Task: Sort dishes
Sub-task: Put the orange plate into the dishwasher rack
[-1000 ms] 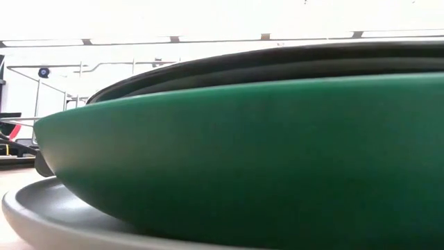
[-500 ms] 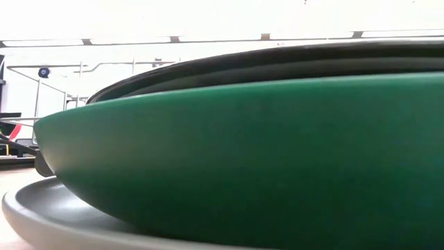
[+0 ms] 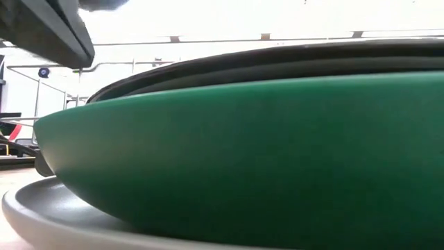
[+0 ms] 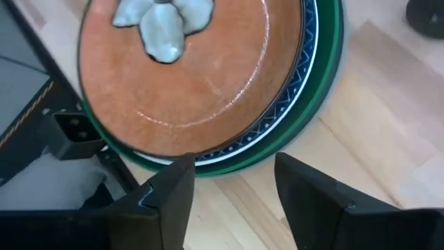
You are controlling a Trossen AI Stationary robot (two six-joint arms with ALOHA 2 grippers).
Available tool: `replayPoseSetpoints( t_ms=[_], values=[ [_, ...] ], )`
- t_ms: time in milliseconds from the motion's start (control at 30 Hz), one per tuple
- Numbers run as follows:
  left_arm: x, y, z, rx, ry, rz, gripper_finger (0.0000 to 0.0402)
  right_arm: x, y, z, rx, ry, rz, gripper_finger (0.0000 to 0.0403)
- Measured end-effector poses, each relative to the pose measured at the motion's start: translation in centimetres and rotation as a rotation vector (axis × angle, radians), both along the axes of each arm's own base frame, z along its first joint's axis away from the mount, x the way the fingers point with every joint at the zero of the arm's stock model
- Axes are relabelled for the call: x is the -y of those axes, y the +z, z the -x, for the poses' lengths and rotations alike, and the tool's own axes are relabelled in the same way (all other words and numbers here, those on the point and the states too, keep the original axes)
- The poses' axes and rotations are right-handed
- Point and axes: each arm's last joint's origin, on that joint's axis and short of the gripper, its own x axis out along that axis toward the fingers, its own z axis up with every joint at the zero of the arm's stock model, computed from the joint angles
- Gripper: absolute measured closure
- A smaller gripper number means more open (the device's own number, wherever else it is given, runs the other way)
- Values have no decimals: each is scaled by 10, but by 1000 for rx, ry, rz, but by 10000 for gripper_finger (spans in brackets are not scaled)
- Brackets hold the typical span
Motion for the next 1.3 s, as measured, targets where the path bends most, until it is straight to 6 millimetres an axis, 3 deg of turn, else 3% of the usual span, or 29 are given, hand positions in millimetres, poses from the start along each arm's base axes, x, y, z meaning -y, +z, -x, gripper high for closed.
replayPoseSetpoints(
  t_ms=[333,933,1300],
  values=[
    [-8,-4,-11,-4,11,17,401,0,-15,-7,16,-53,-21,179],
    [-21,-30,-11,7,58,73,401,24,-71,-11,128,-84,-116,180],
    [-30,-40,-12,25,75,103,401,31,-77,-15,181,-86,-154,179]
  ],
)
